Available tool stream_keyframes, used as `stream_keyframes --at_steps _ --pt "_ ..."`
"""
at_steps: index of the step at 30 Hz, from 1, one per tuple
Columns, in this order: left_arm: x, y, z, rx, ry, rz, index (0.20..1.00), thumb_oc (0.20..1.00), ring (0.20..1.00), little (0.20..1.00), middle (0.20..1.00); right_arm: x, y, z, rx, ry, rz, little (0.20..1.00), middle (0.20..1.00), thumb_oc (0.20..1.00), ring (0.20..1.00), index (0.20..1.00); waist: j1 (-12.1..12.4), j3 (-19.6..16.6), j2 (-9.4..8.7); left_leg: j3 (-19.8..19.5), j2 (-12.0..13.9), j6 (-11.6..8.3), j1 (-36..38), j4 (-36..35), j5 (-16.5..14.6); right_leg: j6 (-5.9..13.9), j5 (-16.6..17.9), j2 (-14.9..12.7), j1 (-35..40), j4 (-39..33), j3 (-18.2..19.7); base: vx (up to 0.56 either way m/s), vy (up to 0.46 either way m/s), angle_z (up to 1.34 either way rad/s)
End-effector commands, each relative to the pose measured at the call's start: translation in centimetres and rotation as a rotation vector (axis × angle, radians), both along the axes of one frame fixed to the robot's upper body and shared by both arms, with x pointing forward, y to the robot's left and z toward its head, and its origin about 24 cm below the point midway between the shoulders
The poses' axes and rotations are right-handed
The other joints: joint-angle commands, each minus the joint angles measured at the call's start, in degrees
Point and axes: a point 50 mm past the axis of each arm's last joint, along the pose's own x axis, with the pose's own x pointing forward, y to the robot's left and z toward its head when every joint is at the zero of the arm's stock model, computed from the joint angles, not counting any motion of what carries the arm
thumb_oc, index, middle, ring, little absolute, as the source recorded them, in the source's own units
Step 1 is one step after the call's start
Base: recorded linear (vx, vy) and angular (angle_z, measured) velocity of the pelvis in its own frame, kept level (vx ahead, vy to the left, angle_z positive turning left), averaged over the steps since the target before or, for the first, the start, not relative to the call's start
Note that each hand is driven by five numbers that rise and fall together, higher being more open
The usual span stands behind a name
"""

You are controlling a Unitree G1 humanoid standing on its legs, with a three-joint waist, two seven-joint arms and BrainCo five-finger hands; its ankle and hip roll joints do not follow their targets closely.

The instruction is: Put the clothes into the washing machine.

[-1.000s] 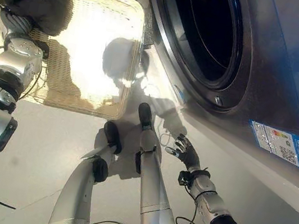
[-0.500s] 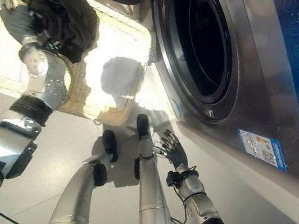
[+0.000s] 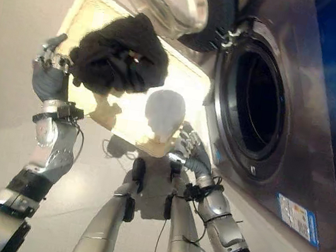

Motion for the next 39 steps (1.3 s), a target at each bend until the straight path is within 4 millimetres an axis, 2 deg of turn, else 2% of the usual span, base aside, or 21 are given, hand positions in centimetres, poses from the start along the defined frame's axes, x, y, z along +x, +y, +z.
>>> stream_keyframes --at_steps 1,8,9,12,13,14,15,19,22,25,26,28,29,31,32,36,39 --pt "0.4 -1.3 1.5 0.202 0.014 0.111 0.2 0.2 0.2 0.2 0.2 -0.4 -0.1 2.1 0.003 -0.083 -0.002 1.0 1.0 1.0 1.0 1.0 -0.56 -1.11 5.87 1.26 -1.3 -1.75 2.94 -6.8 2.26 4.71 -5.26 1.28 4.23 -0.77 0.42 -0.08 -0.058 0.26" --pt "1.1 -0.6 0.8 0.252 0.109 0.211 0.2 0.2 0.2 0.2 0.2 0.2 -0.3 2.5 -0.008 -0.063 -0.015 1.0 1.0 1.0 1.0 1.0 -0.07 -1.11 5.9 0.83 -1.52 -2.02 2.73 -6.0 2.41 4.43 -5.27 0.91 4.72 -1.01 -0.04 -0.01 -0.008 0.02" --pt "1.5 0.4 0.0 0.269 0.172 0.283 0.2 0.2 0.2 0.2 0.2 0.5 -0.5 2.3 -0.022 -0.031 -0.025 1.0 1.0 1.0 1.0 1.0 0.03 -1.11 5.71 1.12 -1.38 -2.23 2.61 -5.49 2.49 4.4 -5.22 0.57 5.1 -1.27 -0.51 -0.01 -0.003 0.03" --pt "1.5 0.4 0.0 0.269 0.172 0.283 0.2 0.2 0.2 0.2 0.2 0.5 -0.5 2.3 -0.022 -0.031 -0.025 1.0 1.0 1.0 1.0 1.0 0.03 -1.11 5.71 1.12 -1.38 -2.23 2.61 -5.49 2.49 4.4 -5.22 0.57 5.1 -1.27 -0.51 0.0 -0.001 0.01" --pt "2.4 1.7 -1.3 0.433 0.291 0.508 0.758 0.758 0.758 0.758 0.758 0.5 -1.2 1.4 -0.065 0.015 -0.04 1.0 1.0 1.0 1.0 1.0 -0.34 -1.11 5.16 1.73 -1.16 -2.47 1.8 -4.48 2.6 4.24 -5.08 0.44 4.81 -1.14 -0.92 0.0 0.0 0.0" --pt "2.4 1.7 -1.3 0.433 0.291 0.508 0.758 0.758 0.758 0.758 0.758 0.5 -1.2 1.4 -0.065 0.015 -0.04 1.0 1.0 1.0 1.0 1.0 -0.34 -1.11 5.16 1.73 -1.16 -2.47 1.8 -4.48 2.6 4.24 -5.08 0.44 4.81 -1.14 -0.92 0.09 0.111 -0.04" --pt "3.6 4.6 -2.6 0.672 0.472 0.876 1.0 1.0 1.0 1.0 1.0 0.6 -2.5 0.1 -0.092 0.079 -0.057 1.0 1.0 1.0 1.0 1.0 -1.84 -1.11 4.16 3.05 -0.8 -2.67 -0.45 -1.89 2.18 4.11 -4.69 0.46 2.94 -0.47 -0.47 0.09 0.106 -0.04" --pt "4.4 5.5 -2.0 0.753 0.523 1.027 1.0 1.0 1.0 1.0 1.0 0.6 -3.0 -0.4 -0.109 0.105 -0.049 1.0 1.0 1.0 1.0 1.0 -3.2 -1.11 3.39 4.34 -0.54 -2.78 -2.24 0.24 1.41 4.19 -4.33 0.45 1.21 0.01 0.17 0.06 0.079 -0.17" --pt "5.3 5.9 -1.2 0.883 0.56 1.12 1.0 1.0 1.0 1.0 1.0 0.8 -3.4 -0.7 -0.126 0.12 -0.042 1.0 1.0 1.0 1.0 1.0 -4.5 -1.11 2.83 5.24 -0.53 -2.65 -4.3 2.82 0.38 4.29 -4.03 0.46 -0.98 1.03 0.88 0.05 0.09 -0.16" --pt "5.7 6.0 -0.9 0.931 0.582 1.147 1.0 1.0 1.0 1.0 1.0 0.8 -3.4 -0.7 -0.131 0.122 -0.037 1.0 1.0 1.0 1.0 1.0 -5.06 -1.11 2.62 5.46 -0.56 -2.55 -5.1 3.72 0.06 4.32 -3.84 0.54 -1.91 1.37 1.32 0.05 0.084 -0.16" --pt "6.5 6.0 -1.2 0.999 0.66 1.118 1.0 1.0 1.0 1.0 1.0 1.0 -3.3 -1.0 -0.136 0.128 -0.034 1.0 1.0 1.0 1.0 1.0 -6.19 -1.11 2.26 6.05 -0.57 -2.33 -6.57 5.33 -0.57 4.39 -3.5 0.68 -3.7 1.98 2.29 0.06 0.126 -0.27" --pt "6.8 5.8 -1.4 0.996 0.689 1.08 1.0 1.0 1.0 1.0 1.0 1.0 -3.2 -1.1 -0.136 0.131 -0.033 1.0 1.0 1.0 1.0 1.0 -6.48 -1.11 2.16 6.2 -0.58 -2.25 -6.9 5.66 -0.74 4.42 -3.42 0.76 -4.16 2.15 2.57 0.06 0.106 -0.28" --pt "7.4 5.1 -2.1 0.984 0.744 0.964 1.0 1.0 1.0 1.0 1.0 1.1 -3.0 -1.2 -0.136 0.137 -0.029 1.0 1.0 1.0 1.0 1.0 -7.13 -1.11 1.97 6.63 -0.59 -1.98 -7.53 6.11 -1.09 4.54 -3.24 1.04 -5.17 2.44 3.23 0.03 0.058 -0.2" --pt "7.4 5.1 -2.1 0.984 0.744 0.964 1.0 1.0 1.0 1.0 1.0 1.1 -3.0 -1.2 -0.136 0.137 -0.029 1.0 1.0 1.0 1.0 1.0 -7.13 -1.11 1.97 6.63 -0.59 -1.98 -7.53 6.11 -1.09 4.54 -3.24 1.04 -5.17 2.44 3.23 0.06 0.068 -0.17" --pt "8.0 3.4 -3.4 0.996 0.767 0.749 1.0 1.0 1.0 1.0 1.0 1.0 -2.6 -1.8 -0.136 0.159 -0.023 1.0 1.0 1.0 1.0 1.0 -7.71 -1.11 2.06 6.83 -0.41 -2.02 -6.47 6.81 -3.11 4.92 -4.53 1.66 -4.54 2.93 3.79 0.1 0.096 -0.16" --pt "8.5 1.4 -4.2 1.012 0.774 0.539 1.0 1.0 1.0 1.0 1.0 1.0 -2.1 -1.8 -0.151 0.163 -0.021 1.0 1.0 1.0 1.0 1.0 -8.3 -1.11 2.24 7.59 -0.4 -1.78 -6.89 7.01 -3.41 5.13 -4.18 1.87 -5.33 2.91 4.32 0.04 0.064 -0.08" --pt "8.5 0.9 -5.1 1.031 0.822 0.459 1.0 1.0 1.0 1.0 1.0 1.1 -2.0 -1.9 -0.158 0.164 -0.019 1.0 1.0 1.0 1.0 1.0 -8.55 -1.11 2.39 7.89 -0.46 -1.71 -7.01 7.01 -3.5 5.23 -4.0 1.95 -5.61 2.86 4.53 0.01 0.032 0.0"
